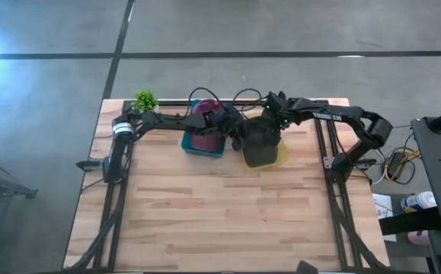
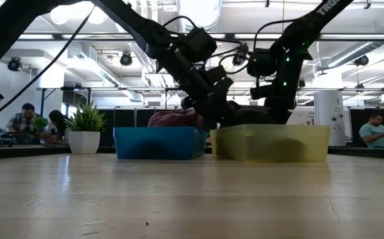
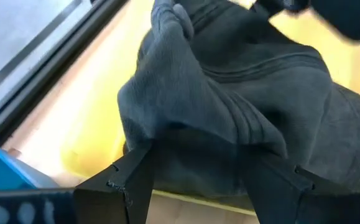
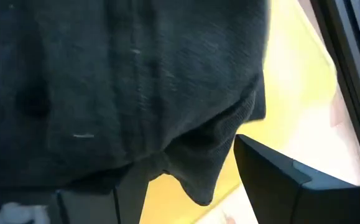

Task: Pick & Place hat
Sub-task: Put the black cap into the yellow bin

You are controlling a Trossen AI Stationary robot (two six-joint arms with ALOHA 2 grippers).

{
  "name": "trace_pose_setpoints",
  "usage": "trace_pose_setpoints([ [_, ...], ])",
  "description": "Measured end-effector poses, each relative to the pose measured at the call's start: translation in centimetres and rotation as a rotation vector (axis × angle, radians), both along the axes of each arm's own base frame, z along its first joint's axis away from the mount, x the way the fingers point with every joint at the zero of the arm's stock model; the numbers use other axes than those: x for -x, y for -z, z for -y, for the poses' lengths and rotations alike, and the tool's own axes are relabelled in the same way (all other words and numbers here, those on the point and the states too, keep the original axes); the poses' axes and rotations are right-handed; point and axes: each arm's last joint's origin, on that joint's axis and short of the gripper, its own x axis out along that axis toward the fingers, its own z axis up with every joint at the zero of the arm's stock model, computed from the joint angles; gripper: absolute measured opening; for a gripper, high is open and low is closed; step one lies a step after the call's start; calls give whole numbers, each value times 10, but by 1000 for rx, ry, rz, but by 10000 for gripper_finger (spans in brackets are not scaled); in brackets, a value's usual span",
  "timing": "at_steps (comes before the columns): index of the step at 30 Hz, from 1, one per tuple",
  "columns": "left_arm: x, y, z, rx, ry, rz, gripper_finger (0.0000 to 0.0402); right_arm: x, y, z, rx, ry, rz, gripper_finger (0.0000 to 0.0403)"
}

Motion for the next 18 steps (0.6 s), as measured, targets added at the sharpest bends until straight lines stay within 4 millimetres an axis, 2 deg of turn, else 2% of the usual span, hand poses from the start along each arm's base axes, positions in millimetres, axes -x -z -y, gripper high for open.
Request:
trace_pose_setpoints([
  [12, 3, 11, -12, -13, -52, -33, 222, -1, 3, 3, 76, -50, -39, 224],
  [14, 4, 7, -12, -31, -73, -31, 222, 1, -2, 1, 83, -53, -37, 224],
  [18, 8, -15, -10, -66, -98, 15, 222, 8, -20, -3, 127, -50, -28, 224],
])
